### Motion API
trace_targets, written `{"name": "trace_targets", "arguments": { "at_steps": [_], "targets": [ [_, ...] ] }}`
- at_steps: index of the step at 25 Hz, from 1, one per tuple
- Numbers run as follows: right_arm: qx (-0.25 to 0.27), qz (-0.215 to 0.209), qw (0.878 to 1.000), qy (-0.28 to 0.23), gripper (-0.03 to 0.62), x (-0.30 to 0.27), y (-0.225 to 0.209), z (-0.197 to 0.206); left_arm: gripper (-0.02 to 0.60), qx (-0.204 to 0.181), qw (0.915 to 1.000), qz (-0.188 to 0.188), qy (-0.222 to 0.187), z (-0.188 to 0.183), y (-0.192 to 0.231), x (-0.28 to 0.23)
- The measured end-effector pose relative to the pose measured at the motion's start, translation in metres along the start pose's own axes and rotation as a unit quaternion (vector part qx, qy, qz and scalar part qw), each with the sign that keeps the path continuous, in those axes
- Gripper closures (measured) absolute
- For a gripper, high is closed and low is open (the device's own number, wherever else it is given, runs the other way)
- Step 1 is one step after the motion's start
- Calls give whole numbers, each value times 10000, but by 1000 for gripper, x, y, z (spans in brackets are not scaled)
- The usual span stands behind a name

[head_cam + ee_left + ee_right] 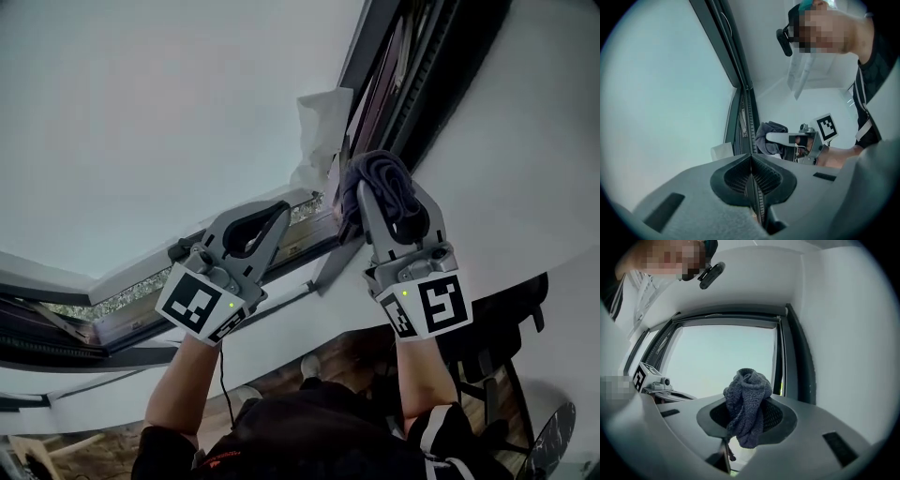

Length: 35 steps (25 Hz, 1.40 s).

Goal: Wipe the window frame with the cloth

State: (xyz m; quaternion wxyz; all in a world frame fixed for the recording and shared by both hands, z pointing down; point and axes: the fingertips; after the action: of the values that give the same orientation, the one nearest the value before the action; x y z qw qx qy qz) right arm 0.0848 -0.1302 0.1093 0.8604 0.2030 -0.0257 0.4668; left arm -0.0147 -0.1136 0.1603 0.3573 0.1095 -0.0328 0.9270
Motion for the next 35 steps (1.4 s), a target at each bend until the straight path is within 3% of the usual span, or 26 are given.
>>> {"name": "trace_targets", "arguments": {
  "at_steps": [8, 14, 18, 22, 35],
  "targets": [
    [254, 491, 9983, -185, 487, -5, -68, -23, 561, -251, 9990, 344, -140, -23, -13, -67],
    [545, 815, 9945, -367, 488, -4, -78, -56, 560, -289, 9982, 473, -236, -42, -23, -70],
    [632, 1061, 9910, -513, 488, -9, -94, -75, 561, -478, 9951, 584, -636, -55, -25, -77],
    [690, 1218, 9881, -645, 487, -15, -95, -92, 561, -366, 9969, 566, -411, -52, -26, -73],
    [447, 1554, 9845, -677, 487, -30, -124, -115, 561, -369, 9957, 644, -558, -64, -29, -87]
  ]
}}
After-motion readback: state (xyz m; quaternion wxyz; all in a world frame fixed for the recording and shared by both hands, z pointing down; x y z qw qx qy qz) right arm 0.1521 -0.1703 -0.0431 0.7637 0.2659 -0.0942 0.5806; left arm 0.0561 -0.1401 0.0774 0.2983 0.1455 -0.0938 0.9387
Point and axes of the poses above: the fingertips, and each gripper's own axes: x backward along the fingers, y to its left, z out of its underside, and after that the axes turned 7 degrees about x, right-handed
